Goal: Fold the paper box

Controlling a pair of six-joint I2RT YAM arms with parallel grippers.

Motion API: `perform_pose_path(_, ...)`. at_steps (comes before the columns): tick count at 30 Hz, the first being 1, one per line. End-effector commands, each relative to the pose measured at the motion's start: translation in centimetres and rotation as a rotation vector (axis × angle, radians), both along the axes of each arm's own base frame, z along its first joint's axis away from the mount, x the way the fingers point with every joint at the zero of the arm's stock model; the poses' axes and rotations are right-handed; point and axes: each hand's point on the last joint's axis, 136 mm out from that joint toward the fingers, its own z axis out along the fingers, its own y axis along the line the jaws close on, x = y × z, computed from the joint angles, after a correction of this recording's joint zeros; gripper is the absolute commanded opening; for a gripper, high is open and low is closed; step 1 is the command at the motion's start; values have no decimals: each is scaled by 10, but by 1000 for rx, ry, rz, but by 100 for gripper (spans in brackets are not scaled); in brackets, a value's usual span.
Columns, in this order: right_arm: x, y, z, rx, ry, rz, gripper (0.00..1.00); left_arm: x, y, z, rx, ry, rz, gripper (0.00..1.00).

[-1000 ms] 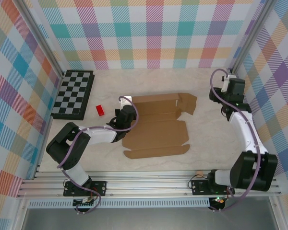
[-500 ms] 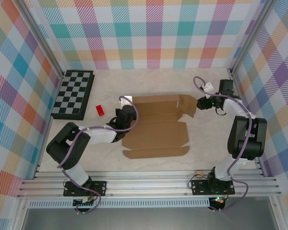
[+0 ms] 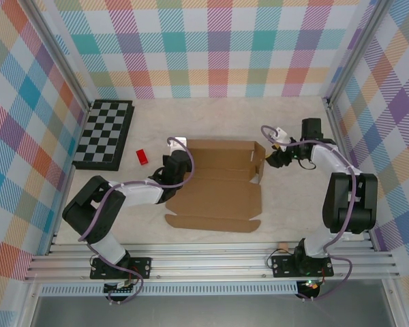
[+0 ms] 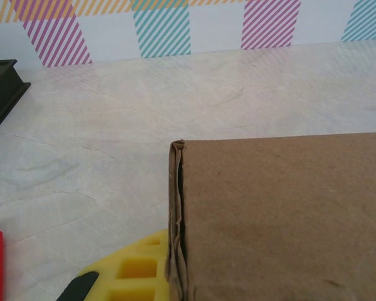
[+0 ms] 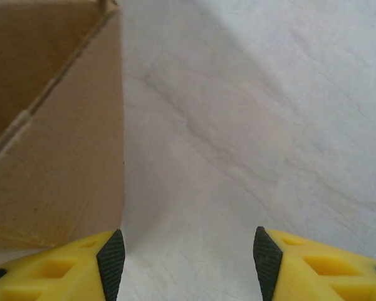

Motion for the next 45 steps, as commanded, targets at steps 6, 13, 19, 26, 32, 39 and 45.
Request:
perform_pose_path(6,-33,40,28,96,-12,171,61,-11,-2,-14,9,61,-30,0)
perform_pose_path(13,-27,41,24,112,26,127,62,-12,-1,-13,5,58,-29,0)
perform_pose_path(19,-23,33,12,76,48,77,62,-12,0,-15,13,60,-25,0)
perform_pose_path(26,-47,45,15,146,91,135,64,-9,0,-15,13,58,-15,0)
perform_pose_path(32,-58,50,15,165,103,173,67,-7,-1,-15,17,59,-14,0)
perform_pose_path(39,-63,47,1,65,97,180,67,-7,-2,-13,22,56,-17,0)
perform_pose_path(45,-58,15,-13,-67,-8,118,69,-7,-3,-12,30,55,-27,0)
